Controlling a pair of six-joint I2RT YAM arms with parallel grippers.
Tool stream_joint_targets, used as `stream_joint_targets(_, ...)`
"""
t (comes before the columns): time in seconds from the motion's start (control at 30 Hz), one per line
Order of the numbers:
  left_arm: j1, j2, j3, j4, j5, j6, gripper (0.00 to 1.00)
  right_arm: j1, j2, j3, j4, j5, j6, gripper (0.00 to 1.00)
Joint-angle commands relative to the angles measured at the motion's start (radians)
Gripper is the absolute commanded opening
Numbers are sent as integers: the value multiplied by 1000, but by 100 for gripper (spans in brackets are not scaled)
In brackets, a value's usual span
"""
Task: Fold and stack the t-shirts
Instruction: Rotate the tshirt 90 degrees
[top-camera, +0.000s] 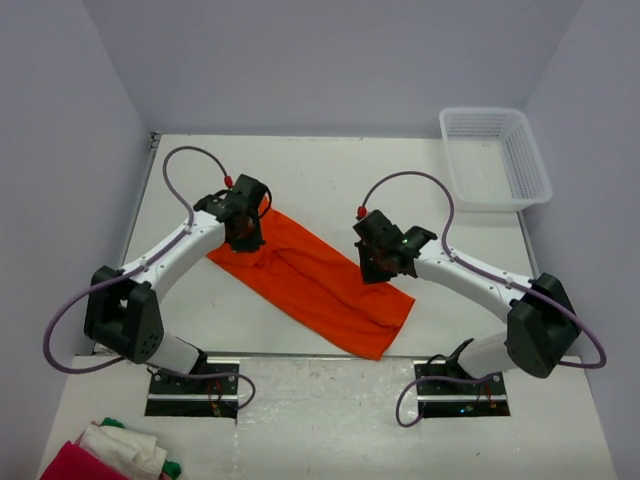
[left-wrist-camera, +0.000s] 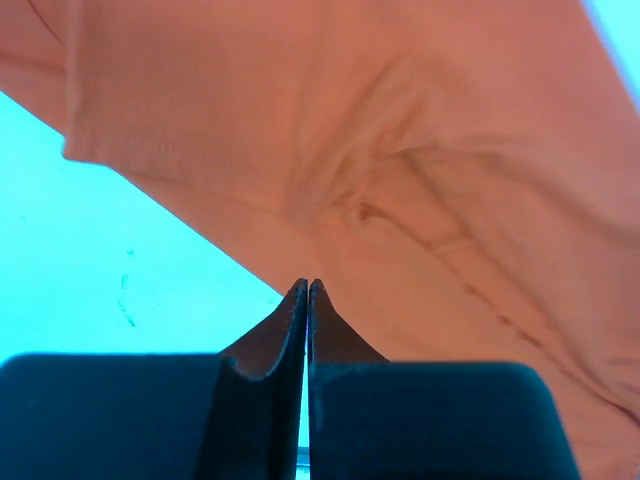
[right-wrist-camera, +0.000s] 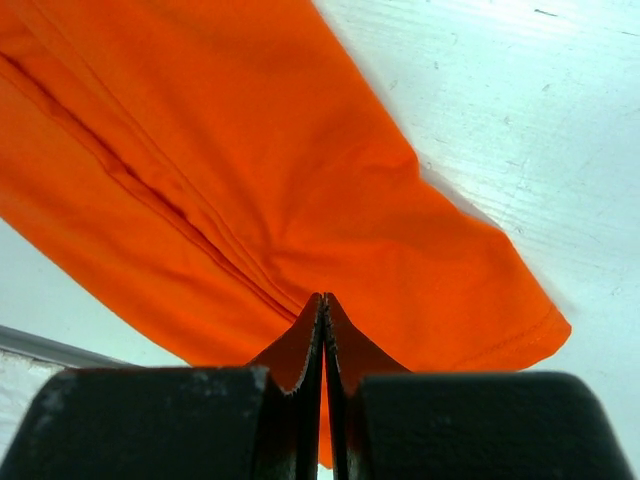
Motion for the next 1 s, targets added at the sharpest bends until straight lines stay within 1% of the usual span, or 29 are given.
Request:
stream_joint_targets(0.0, -8, -55, 94, -39, -72, -23, 0, -17, 29, 13, -14, 41, 3, 0)
stream_joint_targets(0.07, -7, -26, 125, -40, -86, -22, 0, -21, 54, 13, -13, 57, 16, 0)
stream_joint_targets(0.1, -7, 20, 165, -40, -71, -19, 0, -20, 80, 16, -13, 60, 17, 0)
stream_joint_targets(0.17, -7, 70, 197, -4, -39, -8, 0, -20, 103, 19, -13, 64, 23, 0)
stream_joint_targets(0.3, 1, 253, 335, -3, -20, 5, 0, -24, 132, 10, -7, 67, 23, 0)
stream_joint_targets(0.4, 24, 348, 407, -10, -26, 17, 0, -26, 131, -8, 6, 52, 23, 0)
stream_joint_targets(0.57, 75, 434, 424, -8, 0, 18, 0, -24, 108, -60, 50, 6, 33, 0)
stream_joint_targets(0.77, 81, 448, 357, 30, 4, 24, 0, -24, 123, -103, 89, -23, 33, 0)
stream_joint_targets(0.83, 85, 474, 363, 29, 14, 29, 0, -24, 137, -113, 105, -29, 34, 0)
stream_joint_targets(0.97, 88, 567, 422, 27, 20, 44, 0, -24, 161, -136, 144, -55, 46, 0)
